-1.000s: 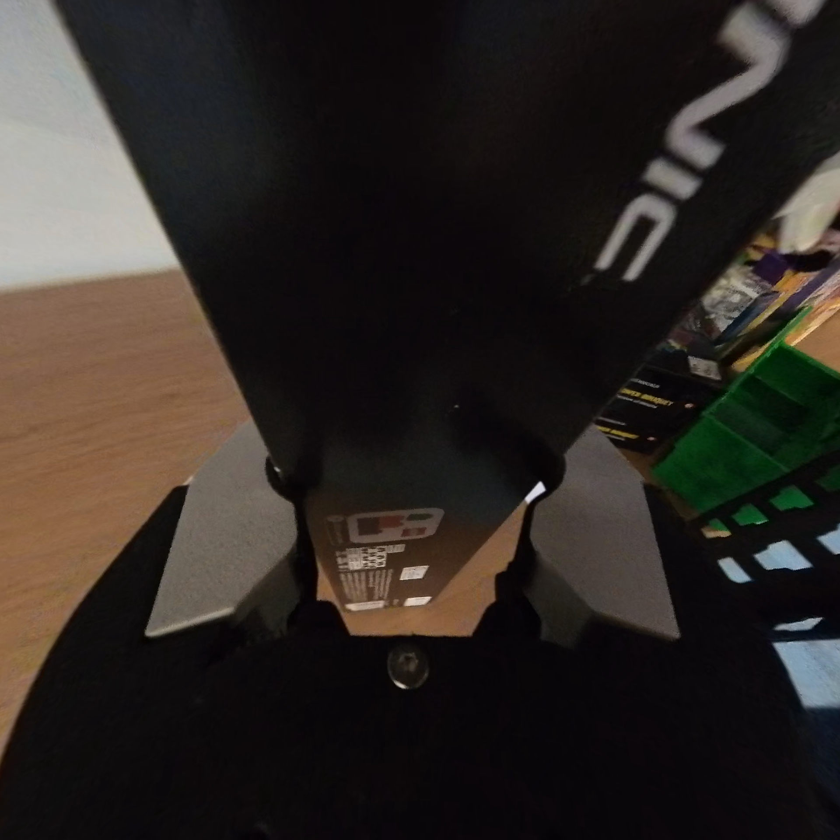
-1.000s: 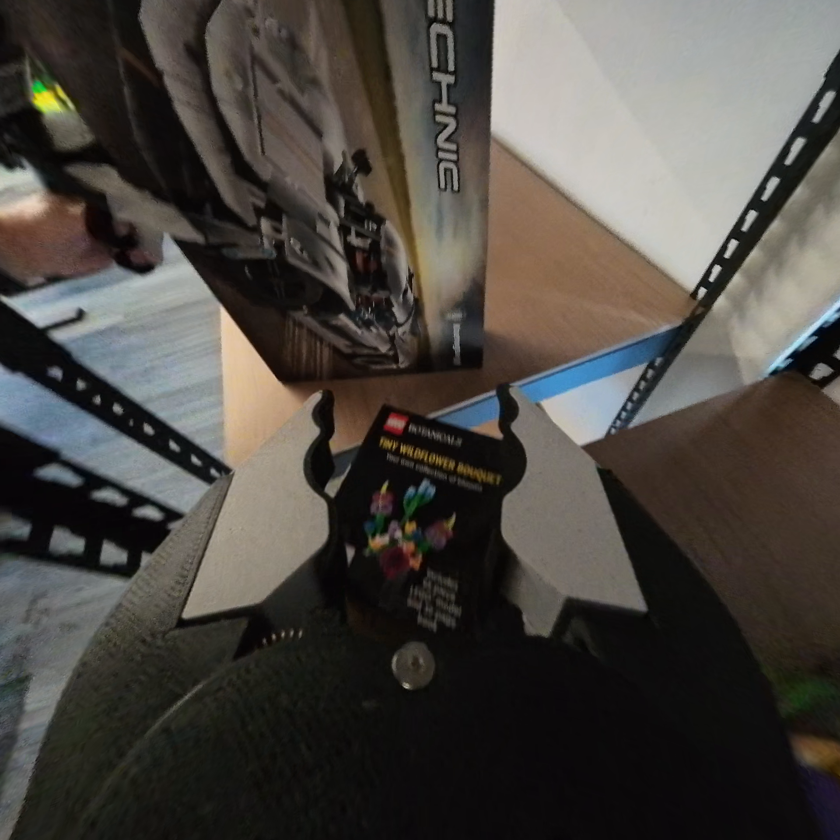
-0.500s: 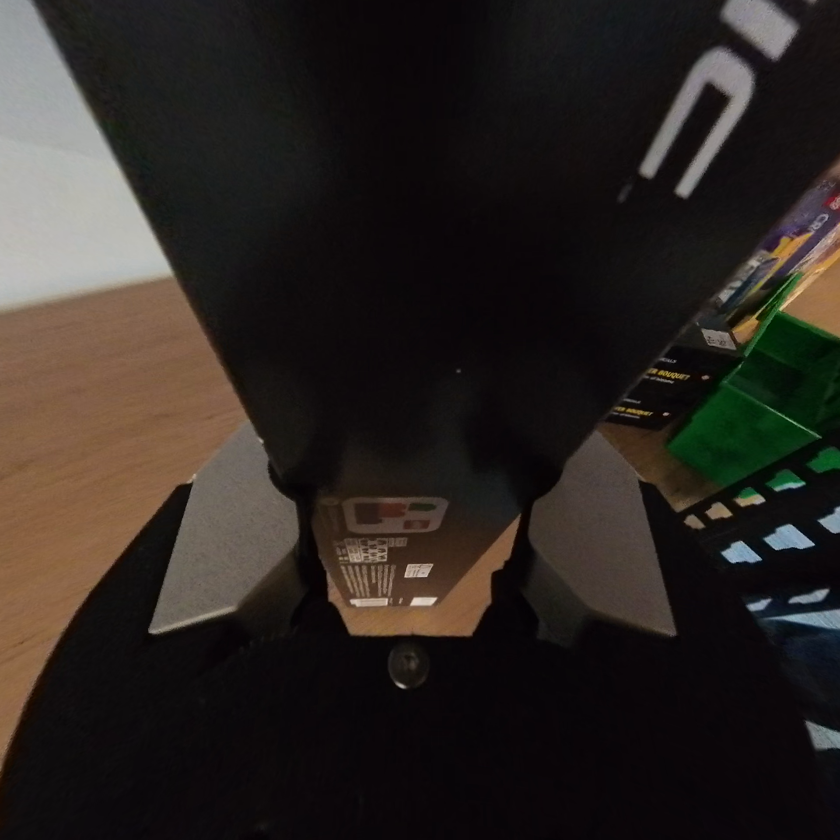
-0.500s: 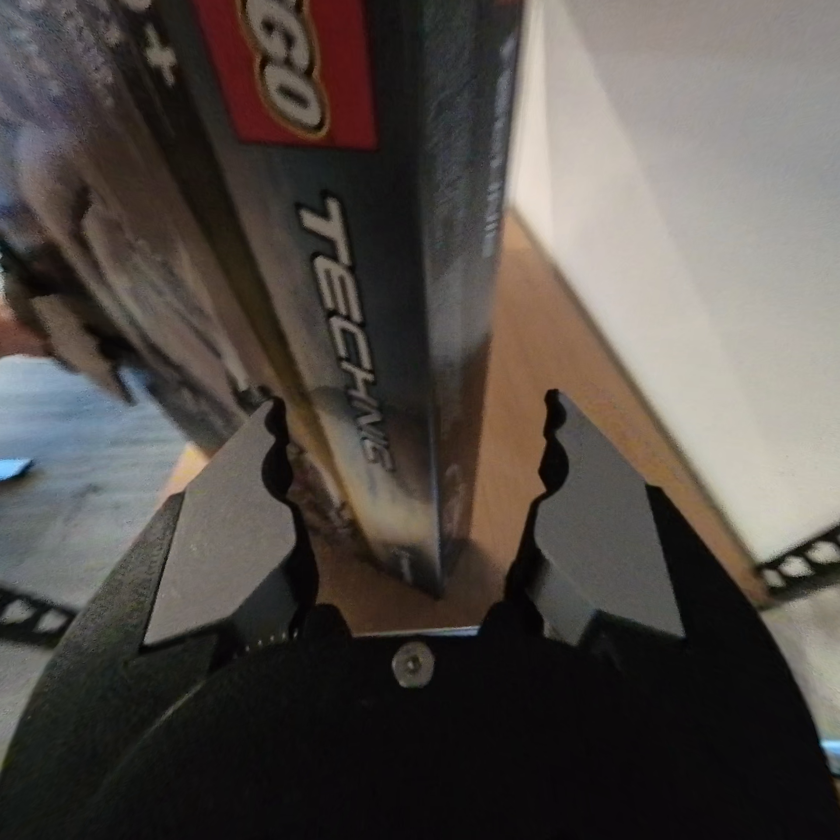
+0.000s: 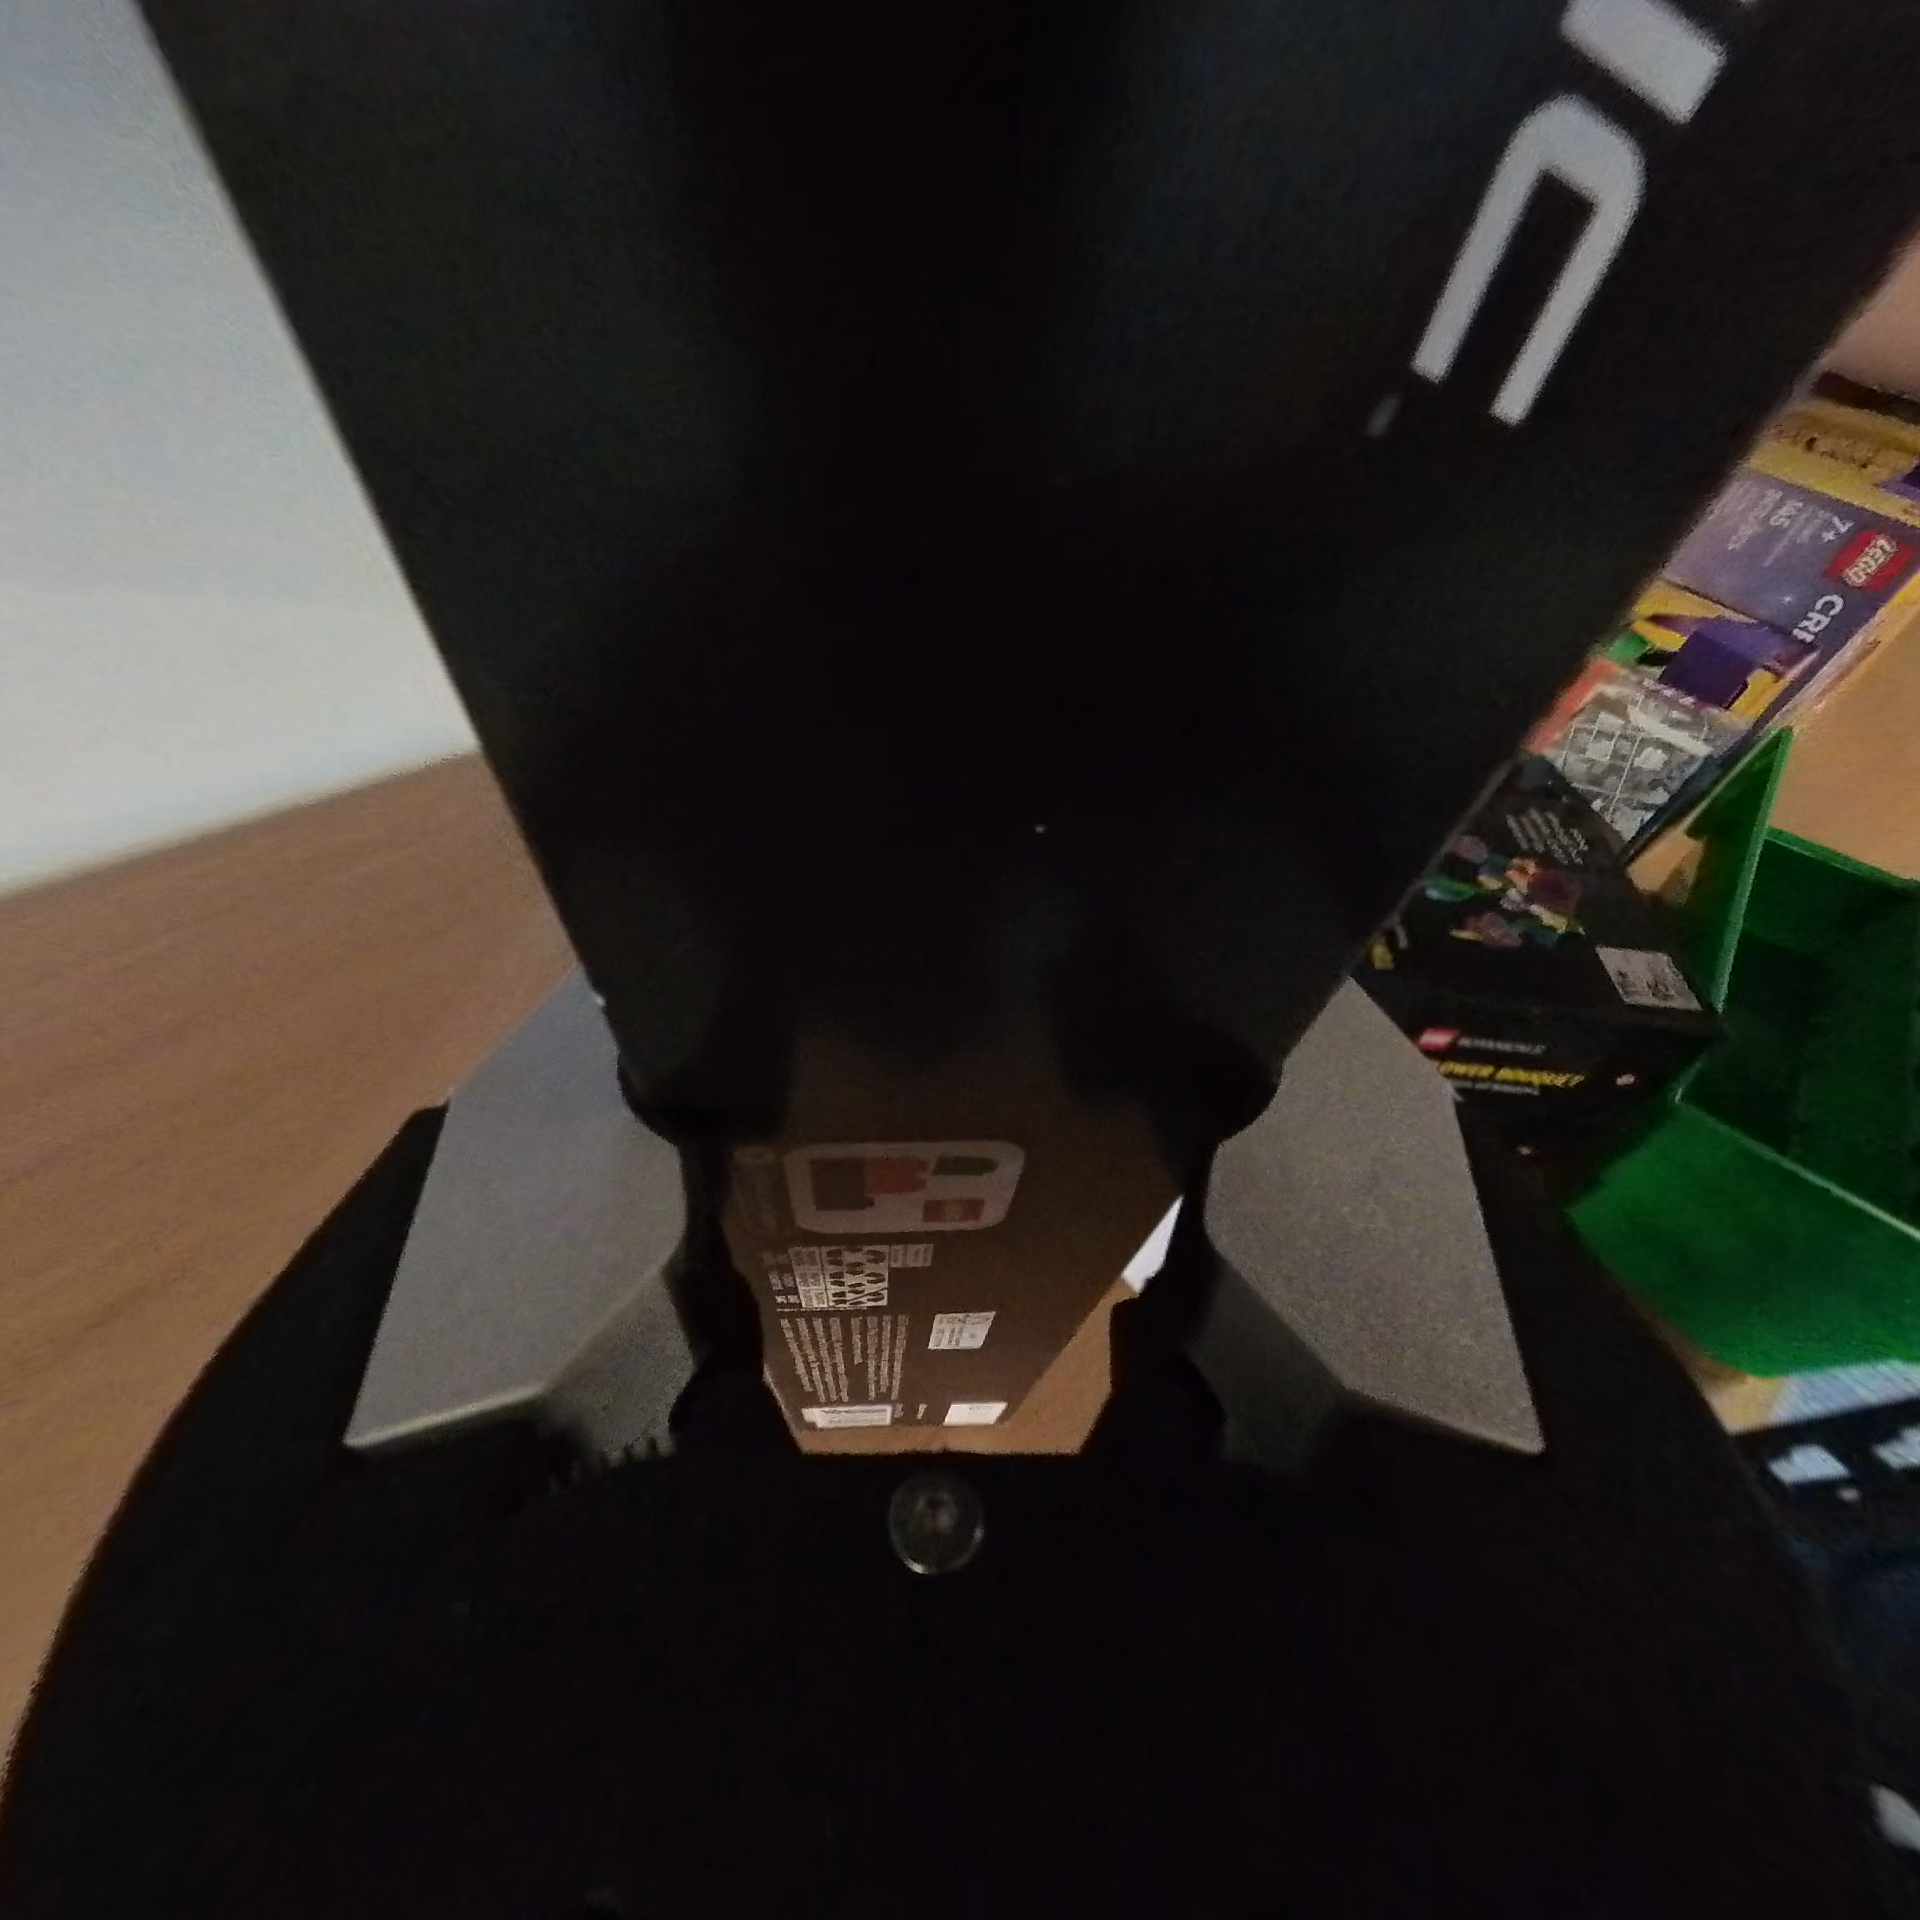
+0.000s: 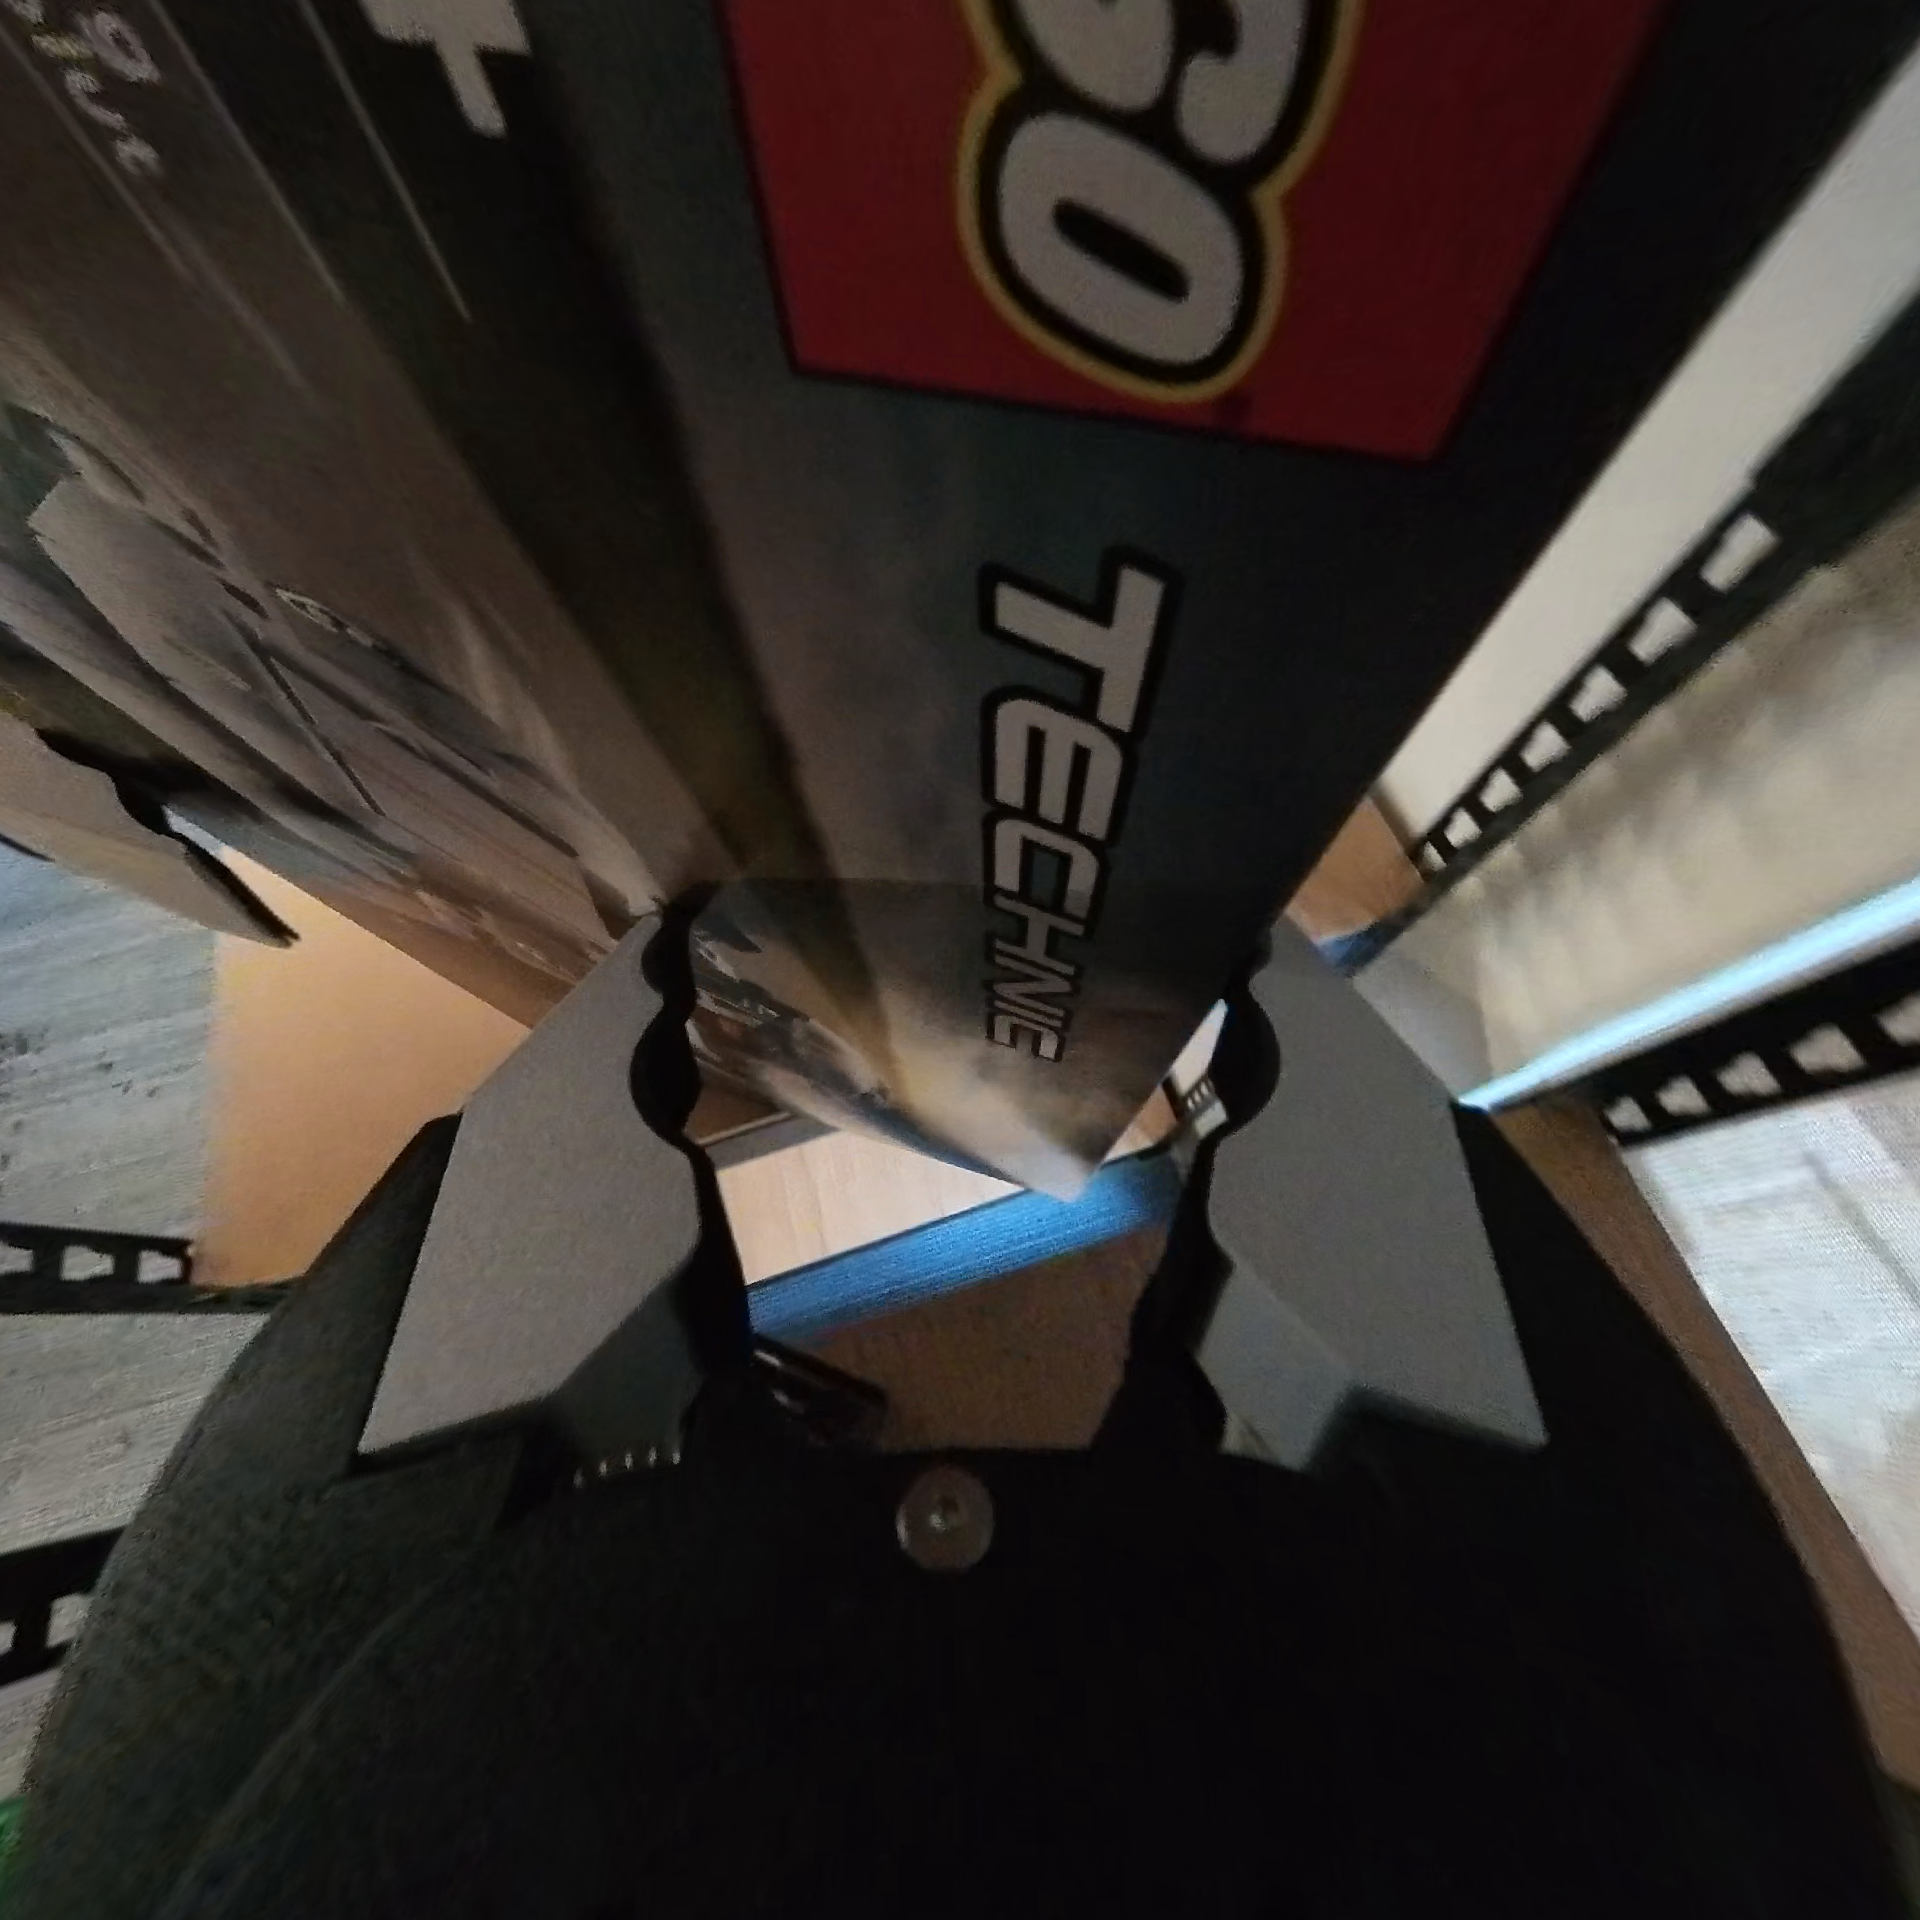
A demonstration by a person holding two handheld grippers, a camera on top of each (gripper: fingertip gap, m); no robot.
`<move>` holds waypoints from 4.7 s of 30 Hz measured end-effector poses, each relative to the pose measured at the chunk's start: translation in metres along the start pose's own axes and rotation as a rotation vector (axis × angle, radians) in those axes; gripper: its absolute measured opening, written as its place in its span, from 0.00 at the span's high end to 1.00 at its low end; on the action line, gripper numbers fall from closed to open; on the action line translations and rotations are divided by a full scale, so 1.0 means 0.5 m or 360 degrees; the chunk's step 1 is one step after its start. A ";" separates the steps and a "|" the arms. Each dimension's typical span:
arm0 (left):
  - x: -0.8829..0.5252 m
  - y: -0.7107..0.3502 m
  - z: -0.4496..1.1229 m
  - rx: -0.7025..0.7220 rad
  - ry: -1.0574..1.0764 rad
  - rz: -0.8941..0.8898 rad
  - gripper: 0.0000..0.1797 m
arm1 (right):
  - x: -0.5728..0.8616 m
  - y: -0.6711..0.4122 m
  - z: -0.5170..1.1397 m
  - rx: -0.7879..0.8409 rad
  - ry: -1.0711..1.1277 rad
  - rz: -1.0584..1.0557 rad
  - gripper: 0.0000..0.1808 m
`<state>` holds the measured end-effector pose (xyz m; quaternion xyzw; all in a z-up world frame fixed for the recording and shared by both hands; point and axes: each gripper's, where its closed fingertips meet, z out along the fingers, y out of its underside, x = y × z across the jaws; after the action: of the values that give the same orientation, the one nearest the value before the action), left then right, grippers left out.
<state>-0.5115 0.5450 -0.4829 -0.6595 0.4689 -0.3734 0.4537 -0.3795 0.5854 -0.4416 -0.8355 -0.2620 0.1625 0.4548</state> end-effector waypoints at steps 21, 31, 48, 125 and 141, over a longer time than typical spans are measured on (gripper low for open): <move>0.091 -0.064 0.269 -0.0164 0.0097 0.0087 0.41 | 0.182 0.115 -0.256 -0.0301 0.0923 0.0222 0.44; 0.143 -0.066 0.304 -0.0121 0.0106 0.0231 0.42 | -0.081 0.038 -0.198 0.0390 0.0396 0.0593 0.26; 0.146 -0.012 0.323 -0.0276 -0.0016 0.0559 0.57 | 0.074 0.054 -0.189 0.0649 0.0506 0.0260 0.25; 0.721 0.189 -0.145 0.0188 -0.0255 -0.0502 0.67 | -0.187 0.798 -0.924 0.0269 0.1149 0.0527 0.48; 1.060 0.125 0.172 0.0317 0.0109 -0.0766 0.69 | 0.269 0.761 -1.199 0.0646 0.1854 0.0644 0.24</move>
<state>-0.3010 0.0499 -0.5334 -0.6911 0.2745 -0.5370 0.3984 0.1454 0.0890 -0.4479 -0.7171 0.2262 -0.1886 0.6317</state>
